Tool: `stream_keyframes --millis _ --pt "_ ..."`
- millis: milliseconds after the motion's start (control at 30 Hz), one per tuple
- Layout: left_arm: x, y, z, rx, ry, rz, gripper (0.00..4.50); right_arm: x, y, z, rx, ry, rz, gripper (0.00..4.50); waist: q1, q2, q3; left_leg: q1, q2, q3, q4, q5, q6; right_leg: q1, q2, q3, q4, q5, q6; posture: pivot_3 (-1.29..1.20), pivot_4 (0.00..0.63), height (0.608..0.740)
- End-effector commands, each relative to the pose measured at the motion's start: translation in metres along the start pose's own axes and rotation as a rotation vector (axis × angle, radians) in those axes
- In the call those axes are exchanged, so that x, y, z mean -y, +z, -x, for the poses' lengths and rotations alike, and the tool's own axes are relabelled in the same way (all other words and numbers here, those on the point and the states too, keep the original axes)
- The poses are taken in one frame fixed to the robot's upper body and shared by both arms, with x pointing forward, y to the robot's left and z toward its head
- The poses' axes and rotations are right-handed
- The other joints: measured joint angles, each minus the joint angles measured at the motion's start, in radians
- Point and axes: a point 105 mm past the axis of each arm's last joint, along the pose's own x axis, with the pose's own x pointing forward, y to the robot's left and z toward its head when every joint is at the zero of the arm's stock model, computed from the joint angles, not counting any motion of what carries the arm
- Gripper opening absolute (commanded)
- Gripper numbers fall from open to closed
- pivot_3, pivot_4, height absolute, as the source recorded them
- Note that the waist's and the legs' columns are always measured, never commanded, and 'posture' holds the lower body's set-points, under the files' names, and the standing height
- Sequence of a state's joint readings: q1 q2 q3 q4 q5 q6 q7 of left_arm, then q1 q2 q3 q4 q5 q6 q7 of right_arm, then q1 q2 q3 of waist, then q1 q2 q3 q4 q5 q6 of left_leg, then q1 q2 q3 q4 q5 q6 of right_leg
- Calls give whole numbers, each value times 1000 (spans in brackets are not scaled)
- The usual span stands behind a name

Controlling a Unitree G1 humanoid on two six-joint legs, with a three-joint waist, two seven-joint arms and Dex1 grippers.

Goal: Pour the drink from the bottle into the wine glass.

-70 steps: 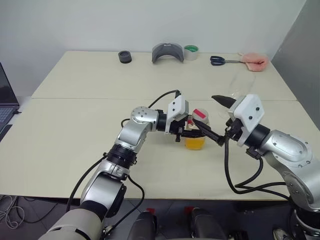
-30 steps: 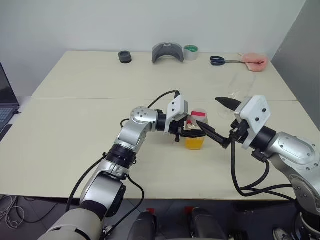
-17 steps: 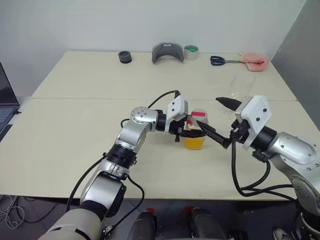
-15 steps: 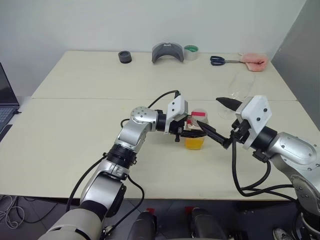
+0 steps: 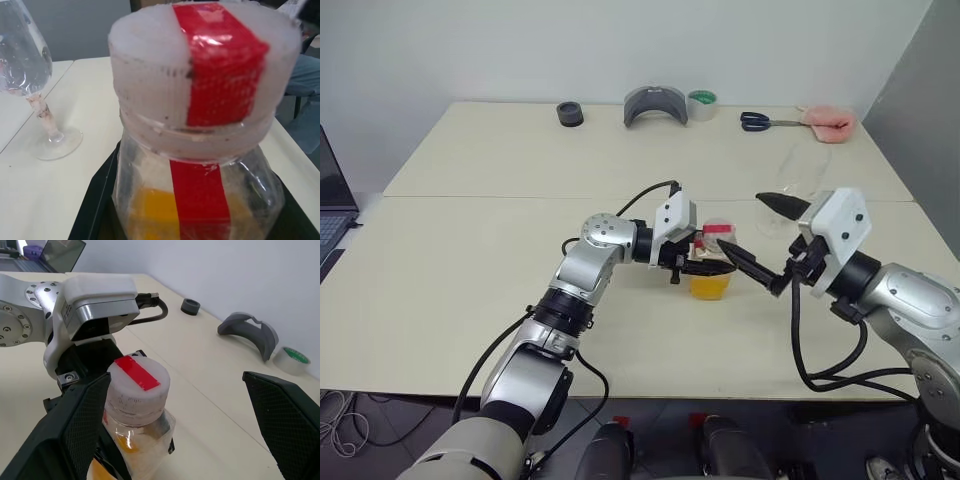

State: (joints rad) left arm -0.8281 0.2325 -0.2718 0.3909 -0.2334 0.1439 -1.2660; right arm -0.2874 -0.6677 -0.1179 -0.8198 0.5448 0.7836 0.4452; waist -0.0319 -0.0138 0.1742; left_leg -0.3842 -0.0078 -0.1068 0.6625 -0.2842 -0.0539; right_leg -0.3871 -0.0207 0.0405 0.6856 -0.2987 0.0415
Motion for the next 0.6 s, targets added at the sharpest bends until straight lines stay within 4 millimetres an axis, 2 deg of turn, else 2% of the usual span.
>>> stream_keyframes --millis 33,600 --pt "-3 16 0 30 -7 -64 1800 -4 16 6 51 23 26 4500 0 0 0 0 0 0 0 0 0 0 0 0 0 0 0 0 150 740" --pt "-3 16 1 33 -5 -69 1800 -13 28 7 83 118 -56 4500 0 0 0 0 0 0 0 0 0 0 0 0 0 0 0 0 150 740"
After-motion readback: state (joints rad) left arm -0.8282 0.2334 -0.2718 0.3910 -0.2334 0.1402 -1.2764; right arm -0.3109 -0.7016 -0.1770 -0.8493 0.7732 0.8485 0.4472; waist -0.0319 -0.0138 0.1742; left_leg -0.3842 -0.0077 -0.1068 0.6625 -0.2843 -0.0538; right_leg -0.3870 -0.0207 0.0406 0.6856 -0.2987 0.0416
